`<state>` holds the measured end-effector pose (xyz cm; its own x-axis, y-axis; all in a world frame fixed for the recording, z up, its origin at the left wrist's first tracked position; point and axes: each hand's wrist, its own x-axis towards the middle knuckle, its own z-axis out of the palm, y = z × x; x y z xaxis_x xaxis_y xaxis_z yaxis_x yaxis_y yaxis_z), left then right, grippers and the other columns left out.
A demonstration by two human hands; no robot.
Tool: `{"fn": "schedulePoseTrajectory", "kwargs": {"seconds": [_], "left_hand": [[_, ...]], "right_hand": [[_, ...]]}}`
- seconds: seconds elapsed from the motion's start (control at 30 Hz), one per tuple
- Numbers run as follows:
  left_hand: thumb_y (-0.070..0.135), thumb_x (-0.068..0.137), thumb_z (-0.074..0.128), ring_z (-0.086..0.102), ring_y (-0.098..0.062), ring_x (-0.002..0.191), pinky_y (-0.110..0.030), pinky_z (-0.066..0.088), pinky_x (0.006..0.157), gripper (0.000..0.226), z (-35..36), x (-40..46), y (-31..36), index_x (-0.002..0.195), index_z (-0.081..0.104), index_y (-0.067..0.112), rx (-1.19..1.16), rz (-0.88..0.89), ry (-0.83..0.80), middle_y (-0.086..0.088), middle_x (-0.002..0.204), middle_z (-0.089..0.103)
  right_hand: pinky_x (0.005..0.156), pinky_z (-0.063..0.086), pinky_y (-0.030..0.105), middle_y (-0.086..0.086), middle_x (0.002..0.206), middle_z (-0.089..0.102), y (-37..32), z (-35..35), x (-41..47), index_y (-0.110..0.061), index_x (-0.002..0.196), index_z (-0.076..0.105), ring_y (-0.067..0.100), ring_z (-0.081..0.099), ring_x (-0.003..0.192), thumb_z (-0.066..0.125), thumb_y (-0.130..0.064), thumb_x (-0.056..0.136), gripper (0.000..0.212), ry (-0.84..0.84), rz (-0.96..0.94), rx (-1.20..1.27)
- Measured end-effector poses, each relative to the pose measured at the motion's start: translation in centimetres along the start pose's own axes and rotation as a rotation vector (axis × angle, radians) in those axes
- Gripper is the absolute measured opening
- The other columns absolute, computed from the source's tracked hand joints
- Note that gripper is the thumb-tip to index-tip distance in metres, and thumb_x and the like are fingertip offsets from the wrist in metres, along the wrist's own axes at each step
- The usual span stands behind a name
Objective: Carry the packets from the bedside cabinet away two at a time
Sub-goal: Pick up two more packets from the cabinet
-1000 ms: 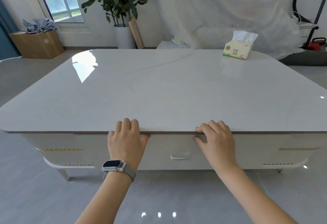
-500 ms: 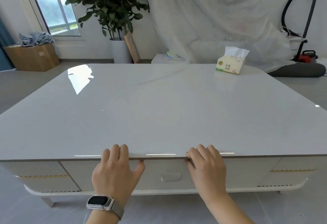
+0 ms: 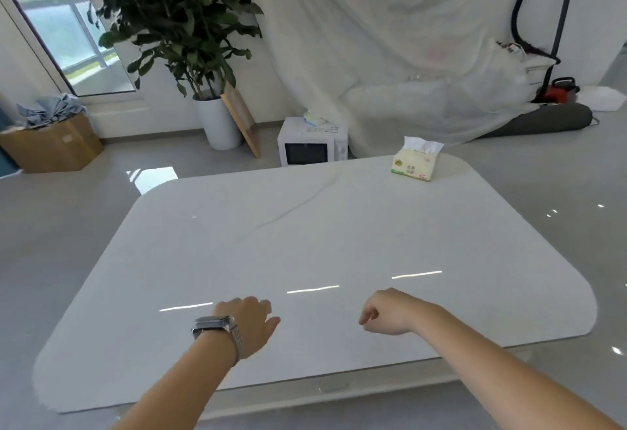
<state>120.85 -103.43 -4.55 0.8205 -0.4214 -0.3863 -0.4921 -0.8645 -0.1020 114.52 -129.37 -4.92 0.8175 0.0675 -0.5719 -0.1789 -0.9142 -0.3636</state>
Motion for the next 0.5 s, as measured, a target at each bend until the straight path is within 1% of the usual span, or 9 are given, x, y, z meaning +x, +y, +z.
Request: {"fn": "schedulePoseTrajectory", "kwargs": {"seconds": [0.1,0.17,0.27,0.37,0.5], "left_hand": [[0.052,0.1,0.028,0.057,-0.02,0.116,-0.032,0.046,0.09,0.045,-6.0,-1.2,-0.6,0.133,0.05,0.031,-0.006,-0.001,-0.052,0.005,0.129,0.058],[0.05,0.099,0.031,0.057,-0.019,0.116,-0.031,0.046,0.091,0.043,-9.7,-2.7,-1.0,0.133,0.05,0.032,-0.031,-0.016,-0.095,0.006,0.129,0.057],[0.05,0.097,0.037,0.057,-0.018,0.116,-0.03,0.046,0.093,0.042,-14.8,-5.2,-1.9,0.133,0.049,0.034,-0.119,-0.046,-0.16,0.009,0.129,0.058],[0.049,0.096,0.04,0.055,-0.018,0.12,-0.031,0.045,0.098,0.044,-20.6,-8.1,-2.5,0.136,0.047,0.033,-0.161,-0.066,-0.198,0.008,0.133,0.055],[0.05,0.096,0.04,0.053,-0.018,0.122,-0.031,0.043,0.098,0.046,-28.3,-11.6,-2.2,0.138,0.045,0.032,-0.206,-0.103,-0.212,0.006,0.137,0.052]], "right_hand": [[0.096,0.046,0.025,-0.008,0.13,0.059,-1.5,-4.9,-2.7,-0.026,0.122,0.066,0.013,0.057,0.116,0.052,-0.028,0.093,0.032,-0.004,0.034,-0.056],[0.096,0.046,0.027,-0.008,0.131,0.057,-2.7,-8.2,-4.9,-0.027,0.124,0.064,0.014,0.056,0.117,0.052,-0.029,0.093,0.033,-0.013,0.045,-0.088],[0.095,0.047,0.028,-0.01,0.128,0.057,-4.7,-13.6,-8.7,-0.029,0.123,0.064,0.014,0.056,0.115,0.053,-0.032,0.092,0.033,-0.016,0.058,-0.111],[0.093,0.048,0.027,-0.009,0.121,0.058,-6.6,-19.5,-13.0,-0.029,0.118,0.065,0.013,0.057,0.11,0.055,-0.035,0.09,0.03,0.011,0.064,-0.093],[0.093,0.046,0.025,-0.008,0.123,0.058,-8.0,-26.2,-19.2,-0.027,0.118,0.065,0.012,0.056,0.111,0.056,-0.037,0.091,0.03,0.043,0.052,-0.109]]}}
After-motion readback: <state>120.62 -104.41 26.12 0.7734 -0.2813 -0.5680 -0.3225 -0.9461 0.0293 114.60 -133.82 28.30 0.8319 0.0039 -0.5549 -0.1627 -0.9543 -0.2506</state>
